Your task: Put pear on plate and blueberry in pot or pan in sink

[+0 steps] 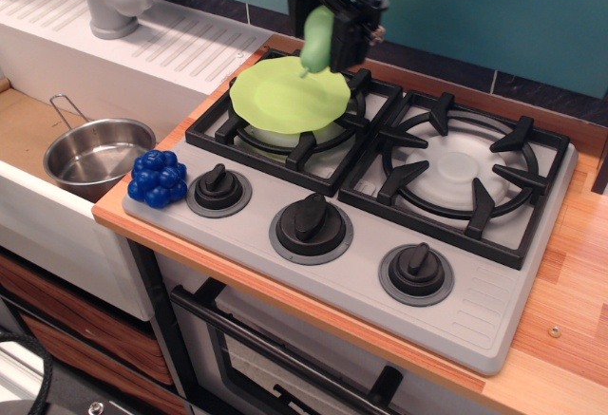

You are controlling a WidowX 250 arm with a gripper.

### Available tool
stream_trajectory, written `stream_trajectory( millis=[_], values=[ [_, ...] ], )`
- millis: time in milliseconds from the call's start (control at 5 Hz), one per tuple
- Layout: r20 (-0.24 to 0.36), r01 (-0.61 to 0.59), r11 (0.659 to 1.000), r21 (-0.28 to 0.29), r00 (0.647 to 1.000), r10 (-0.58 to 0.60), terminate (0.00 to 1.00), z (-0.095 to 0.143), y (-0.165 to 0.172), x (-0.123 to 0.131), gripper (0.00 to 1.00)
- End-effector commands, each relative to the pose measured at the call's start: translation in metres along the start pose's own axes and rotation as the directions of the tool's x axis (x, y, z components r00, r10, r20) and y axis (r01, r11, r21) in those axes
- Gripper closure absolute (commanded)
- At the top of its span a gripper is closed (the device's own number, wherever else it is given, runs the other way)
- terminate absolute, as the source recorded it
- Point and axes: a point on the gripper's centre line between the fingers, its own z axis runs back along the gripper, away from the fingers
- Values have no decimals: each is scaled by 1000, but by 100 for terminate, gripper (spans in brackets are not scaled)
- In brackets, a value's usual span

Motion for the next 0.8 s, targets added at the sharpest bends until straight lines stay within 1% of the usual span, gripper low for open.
stream_trajectory(
  millis=[0,200,600],
  values=[
    [87,39,998,55,995,-44,0,20,29,8,100],
    [91,53,996,66,994,-58,0,18,35,10,100],
    [112,58,996,69,992,-65,0,13,29,8,100]
  ],
)
